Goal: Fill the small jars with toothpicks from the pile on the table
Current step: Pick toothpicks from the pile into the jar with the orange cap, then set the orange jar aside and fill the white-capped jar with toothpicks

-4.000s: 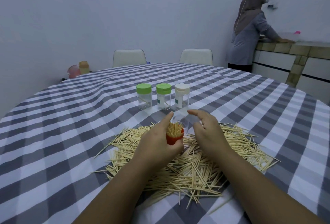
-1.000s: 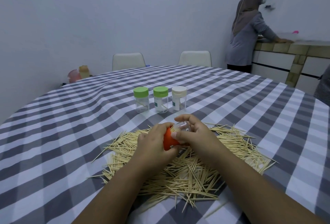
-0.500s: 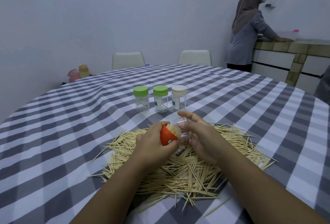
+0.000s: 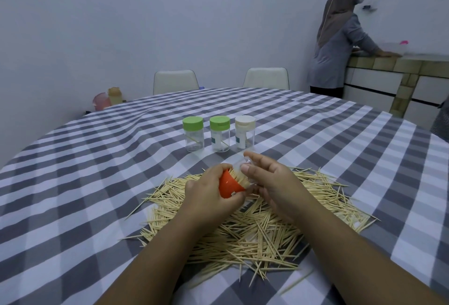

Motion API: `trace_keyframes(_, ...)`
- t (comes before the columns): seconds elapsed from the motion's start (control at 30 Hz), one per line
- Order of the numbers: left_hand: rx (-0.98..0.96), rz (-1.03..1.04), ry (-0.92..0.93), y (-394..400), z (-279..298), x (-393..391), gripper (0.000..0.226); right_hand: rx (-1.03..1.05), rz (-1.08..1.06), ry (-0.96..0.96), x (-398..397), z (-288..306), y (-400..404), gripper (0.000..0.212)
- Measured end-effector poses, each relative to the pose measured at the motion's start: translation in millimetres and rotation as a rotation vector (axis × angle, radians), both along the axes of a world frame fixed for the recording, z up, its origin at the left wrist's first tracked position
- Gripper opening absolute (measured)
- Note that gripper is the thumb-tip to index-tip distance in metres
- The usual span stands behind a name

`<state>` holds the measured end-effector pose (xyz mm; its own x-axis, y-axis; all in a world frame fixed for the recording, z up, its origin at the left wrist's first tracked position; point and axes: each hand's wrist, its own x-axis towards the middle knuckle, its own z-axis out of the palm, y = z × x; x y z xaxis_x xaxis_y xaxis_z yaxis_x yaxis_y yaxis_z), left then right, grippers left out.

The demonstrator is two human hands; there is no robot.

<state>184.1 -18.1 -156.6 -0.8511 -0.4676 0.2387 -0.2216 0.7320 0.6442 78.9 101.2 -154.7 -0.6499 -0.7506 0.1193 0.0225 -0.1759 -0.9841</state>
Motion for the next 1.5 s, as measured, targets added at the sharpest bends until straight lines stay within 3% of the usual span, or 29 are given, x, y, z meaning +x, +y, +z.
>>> trace_keyframes(0.17, -0.087, -0.035, 0.027, -2.2, -1.3, -2.1, 0.058, 0.07, -0.019, 0.084, -1.7, -4.4, 1.6, 0.08)
trace_keyframes(0.37, -0.15, -0.063, 0.049, -2.5, -3.3, -1.4, 0.069, 0.122, -0.032, 0.146, -2.9, -7.1, 0.2, 0.076)
trace_keyframes(0.57, -0.032, -0.07, 0.096, -2.8, -5.4, -4.2, 0.082, 0.077, -0.025, 0.095, -3.4, -3.1, 1.5, 0.08)
trace_keyframes(0.8, 0.109, -0.105, 0.159, -2.3, -8.8, -4.2, 0.087, 0.142, -0.051, 0.252, 9.8, 6.3, 3.6, 0.064)
trace_keyframes(0.97, 0.197, -0.082, 0.202, 2.1, -13.8, -7.5, 0.084, 0.211, -0.086, 0.302, 15.5, 6.5, 1.0, 0.071)
trace_keyframes(1.1, 0.057, -0.009, 0.12, 7.7, -0.3, -21.3, 0.079, 0.312, -0.111, 0.37, 9.6, 20.6, 0.3, 0.079)
trace_keyframes(1.3, -0.377, 0.016, -0.125, -7.4, 51.4, -71.7, 0.085, 0.395, -0.337, 0.432, -49.2, 56.1, -5.2, 0.073)
trace_keyframes(1.5, -0.619, 0.097, -0.175, -33.4, 63.3, -131.1, 0.072, 0.548, -0.452, 0.415, -113.4, 54.9, -23.0, 0.073)
